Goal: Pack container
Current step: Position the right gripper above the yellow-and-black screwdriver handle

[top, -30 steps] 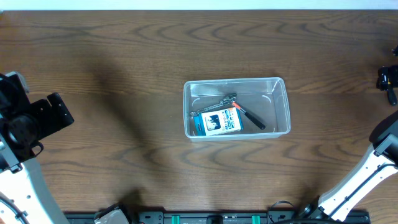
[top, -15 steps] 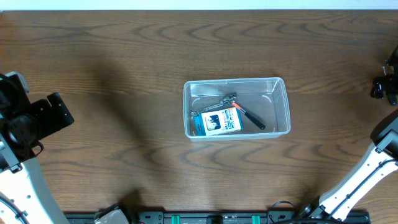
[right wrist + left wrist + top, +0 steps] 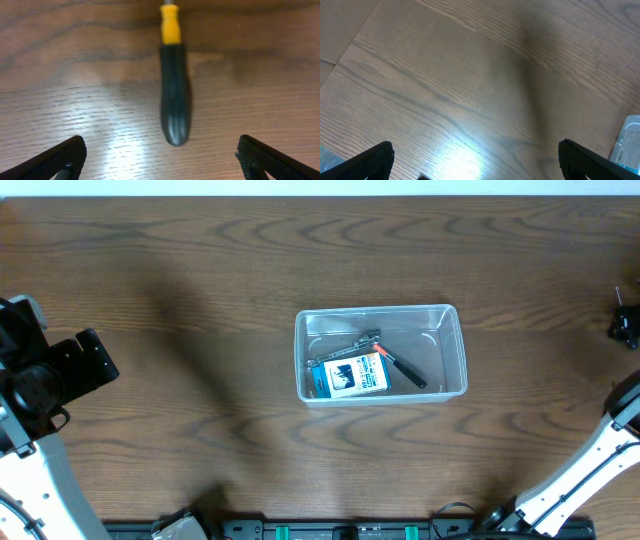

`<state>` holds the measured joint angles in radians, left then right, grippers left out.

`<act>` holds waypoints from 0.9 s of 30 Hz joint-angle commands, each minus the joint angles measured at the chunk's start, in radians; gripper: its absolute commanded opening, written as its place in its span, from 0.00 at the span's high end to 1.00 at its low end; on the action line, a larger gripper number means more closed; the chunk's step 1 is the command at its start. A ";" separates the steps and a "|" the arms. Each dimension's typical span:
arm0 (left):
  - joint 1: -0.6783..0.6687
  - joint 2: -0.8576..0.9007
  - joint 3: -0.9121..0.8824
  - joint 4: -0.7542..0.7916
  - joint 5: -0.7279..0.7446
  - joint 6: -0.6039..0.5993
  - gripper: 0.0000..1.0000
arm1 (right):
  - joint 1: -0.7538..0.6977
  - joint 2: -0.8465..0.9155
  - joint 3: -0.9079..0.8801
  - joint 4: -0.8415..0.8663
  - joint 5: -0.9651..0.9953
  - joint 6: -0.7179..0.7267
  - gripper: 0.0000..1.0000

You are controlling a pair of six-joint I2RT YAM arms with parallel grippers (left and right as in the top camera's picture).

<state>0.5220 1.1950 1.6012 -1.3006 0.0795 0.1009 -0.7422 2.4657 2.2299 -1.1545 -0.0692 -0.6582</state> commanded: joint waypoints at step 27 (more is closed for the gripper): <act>0.005 0.002 0.011 0.000 0.007 -0.012 0.02 | 0.008 0.032 0.017 0.161 -0.115 -0.008 0.01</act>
<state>0.5220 1.1950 1.6012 -1.3006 0.0795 0.1009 -0.7490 2.4664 2.2299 -1.0039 -0.1375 -0.6628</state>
